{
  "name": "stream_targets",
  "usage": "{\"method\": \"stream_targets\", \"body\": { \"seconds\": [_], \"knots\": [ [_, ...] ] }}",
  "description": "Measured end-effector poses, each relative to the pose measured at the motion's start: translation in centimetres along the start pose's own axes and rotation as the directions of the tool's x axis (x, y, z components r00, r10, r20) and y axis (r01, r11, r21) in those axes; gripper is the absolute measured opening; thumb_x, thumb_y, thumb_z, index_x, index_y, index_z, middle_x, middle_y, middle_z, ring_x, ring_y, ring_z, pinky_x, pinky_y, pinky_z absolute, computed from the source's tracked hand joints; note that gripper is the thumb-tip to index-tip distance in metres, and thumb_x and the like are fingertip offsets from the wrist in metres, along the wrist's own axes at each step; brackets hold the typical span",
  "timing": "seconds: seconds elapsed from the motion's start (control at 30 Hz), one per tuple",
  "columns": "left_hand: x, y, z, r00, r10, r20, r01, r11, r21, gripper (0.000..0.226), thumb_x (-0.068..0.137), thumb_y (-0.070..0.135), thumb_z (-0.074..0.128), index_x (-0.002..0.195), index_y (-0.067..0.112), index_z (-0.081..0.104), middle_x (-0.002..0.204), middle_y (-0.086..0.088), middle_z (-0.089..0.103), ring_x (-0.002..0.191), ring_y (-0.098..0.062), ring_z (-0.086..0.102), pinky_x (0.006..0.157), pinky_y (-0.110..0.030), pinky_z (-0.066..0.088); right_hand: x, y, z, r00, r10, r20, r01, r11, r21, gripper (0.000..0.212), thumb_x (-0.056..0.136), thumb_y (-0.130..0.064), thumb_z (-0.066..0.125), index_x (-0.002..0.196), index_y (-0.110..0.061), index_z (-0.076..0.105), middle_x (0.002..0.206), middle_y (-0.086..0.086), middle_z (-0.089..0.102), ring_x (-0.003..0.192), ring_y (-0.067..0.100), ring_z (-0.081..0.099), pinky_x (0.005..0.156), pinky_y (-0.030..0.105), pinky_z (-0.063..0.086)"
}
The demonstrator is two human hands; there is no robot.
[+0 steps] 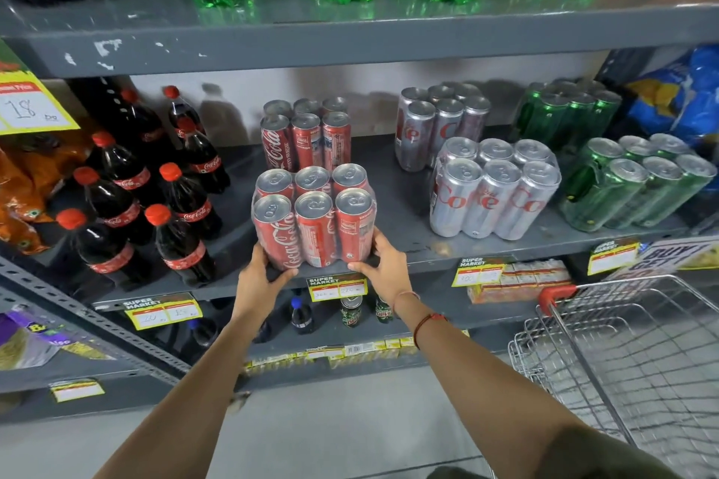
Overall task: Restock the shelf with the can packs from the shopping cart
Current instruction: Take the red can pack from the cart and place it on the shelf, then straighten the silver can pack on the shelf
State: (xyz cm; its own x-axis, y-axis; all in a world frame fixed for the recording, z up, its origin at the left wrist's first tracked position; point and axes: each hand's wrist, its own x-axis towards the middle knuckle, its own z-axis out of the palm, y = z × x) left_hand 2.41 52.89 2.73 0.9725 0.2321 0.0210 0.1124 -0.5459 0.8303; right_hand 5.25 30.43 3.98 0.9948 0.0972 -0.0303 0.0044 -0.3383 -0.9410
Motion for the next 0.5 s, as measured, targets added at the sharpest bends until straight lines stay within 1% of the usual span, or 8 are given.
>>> {"method": "stream_targets", "body": {
  "seconds": [0.1,0.17,0.27,0.33,0.37,0.43,0.47,0.5],
  "knots": [
    [-0.4,0.8,0.4,1.0,-0.019,-0.015,0.019,1.0,0.006,0.056,0.078,0.022,0.073,0.123,0.012,0.041,0.114,-0.001,0.064,0.097,-0.014,0.058,0.081,-0.029,0.047,-0.1,-0.2,-0.5,1.0,-0.005,0.004,0.005,1.0,-0.021,0.071,0.076,-0.009,0.075,0.139,-0.013,0.041,0.132,0.009,0.06,0.119,0.018,0.056,0.109,0.04,0.042],
    [-1.2,1.7,1.0,0.995,-0.047,-0.086,0.047,0.999,-0.005,0.057,0.081,0.017,0.07,0.128,0.01,0.038,0.12,-0.008,0.063,0.102,-0.021,0.058,0.081,-0.03,0.045,0.0,-0.5,-0.6,1.0,-0.012,0.02,0.013,0.999,-0.032,0.071,0.074,-0.01,0.077,0.136,-0.012,0.042,0.132,0.01,0.06,0.12,0.022,0.056,0.108,0.045,0.043],
    [-3.5,4.1,3.5,0.941,-0.104,-0.323,0.084,0.994,-0.075,0.069,0.079,0.011,0.068,0.138,0.007,0.032,0.135,-0.016,0.049,0.123,-0.032,0.047,0.097,-0.043,0.043,-0.3,-0.3,-2.3,1.0,-0.014,-0.014,0.014,0.998,-0.062,0.079,0.073,-0.018,0.079,0.14,-0.01,0.038,0.141,0.011,0.051,0.13,0.023,0.047,0.112,0.043,0.038],
    [-5.2,6.2,6.1,0.862,-0.142,-0.487,0.116,0.99,-0.084,0.064,0.08,0.01,0.066,0.134,0.0,0.034,0.132,-0.024,0.042,0.121,-0.042,0.043,0.1,-0.053,0.039,-0.7,0.5,-4.4,0.991,-0.034,-0.132,0.029,0.999,-0.04,0.072,0.075,-0.019,0.078,0.137,-0.009,0.043,0.14,0.01,0.052,0.128,0.023,0.048,0.111,0.041,0.039],
    [-5.9,7.2,7.5,0.843,-0.163,-0.512,0.132,0.987,-0.095,0.059,0.081,0.011,0.064,0.131,-0.004,0.035,0.129,-0.027,0.041,0.117,-0.045,0.043,0.099,-0.055,0.038,-1.1,1.0,-5.8,0.978,-0.037,-0.204,0.034,0.999,-0.017,0.065,0.076,-0.019,0.077,0.133,-0.008,0.048,0.135,0.009,0.055,0.124,0.022,0.051,0.108,0.04,0.041],
    [-6.7,9.2,10.3,0.896,-0.147,-0.419,0.114,0.988,-0.101,0.054,0.086,0.016,0.06,0.129,-0.006,0.035,0.131,-0.029,0.04,0.12,-0.045,0.041,0.102,-0.055,0.037,-1.8,2.3,-8.9,0.937,-0.01,-0.348,0.022,0.999,0.032,0.053,0.077,-0.017,0.076,0.124,-0.007,0.054,0.126,0.009,0.058,0.117,0.024,0.055,0.101,0.032,0.047],
    [-6.8,10.0,11.7,0.94,-0.079,-0.331,0.055,0.995,-0.08,0.052,0.087,0.019,0.058,0.128,-0.005,0.037,0.132,-0.028,0.041,0.121,-0.042,0.041,0.102,-0.052,0.039,-2.1,2.9,-10.6,0.907,0.006,-0.42,0.016,0.999,0.05,0.048,0.078,-0.016,0.075,0.12,-0.006,0.056,0.121,0.009,0.057,0.115,0.026,0.055,0.097,0.027,0.049],
    [-6.7,10.9,13.1,0.97,0.012,-0.243,-0.026,0.998,-0.055,0.048,0.088,0.021,0.058,0.127,-0.002,0.041,0.131,-0.025,0.043,0.118,-0.036,0.046,0.098,-0.049,0.043,-2.3,3.5,-12.3,0.87,0.015,-0.494,0.014,0.998,0.055,0.044,0.078,-0.014,0.075,0.117,-0.005,0.056,0.118,0.01,0.056,0.112,0.028,0.055,0.094,0.028,0.05]
  ]
}}
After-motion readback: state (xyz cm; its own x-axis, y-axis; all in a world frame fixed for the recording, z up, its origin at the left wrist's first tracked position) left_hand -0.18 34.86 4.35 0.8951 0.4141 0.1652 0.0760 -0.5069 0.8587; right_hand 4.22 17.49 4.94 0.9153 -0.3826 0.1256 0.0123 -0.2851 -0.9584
